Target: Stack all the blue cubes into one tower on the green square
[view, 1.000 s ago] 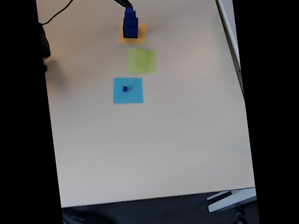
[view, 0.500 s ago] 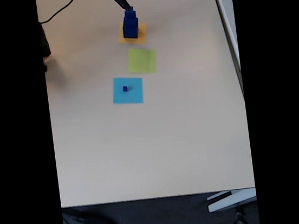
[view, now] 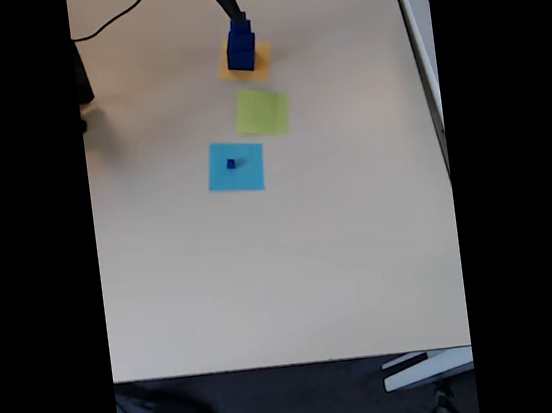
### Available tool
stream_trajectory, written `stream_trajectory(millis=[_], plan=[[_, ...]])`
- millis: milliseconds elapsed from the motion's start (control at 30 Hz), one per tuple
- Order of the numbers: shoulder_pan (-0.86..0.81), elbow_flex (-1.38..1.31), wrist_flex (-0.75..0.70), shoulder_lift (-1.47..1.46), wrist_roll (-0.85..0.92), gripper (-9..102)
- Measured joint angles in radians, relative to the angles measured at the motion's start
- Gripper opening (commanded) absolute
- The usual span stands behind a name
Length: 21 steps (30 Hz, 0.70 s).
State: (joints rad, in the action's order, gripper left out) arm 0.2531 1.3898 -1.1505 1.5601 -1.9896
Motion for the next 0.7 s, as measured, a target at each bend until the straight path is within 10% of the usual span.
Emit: stream_trajectory(millis=[700], plan=[[0.040, -0.021, -0.015, -0.069, 0.025, 31]])
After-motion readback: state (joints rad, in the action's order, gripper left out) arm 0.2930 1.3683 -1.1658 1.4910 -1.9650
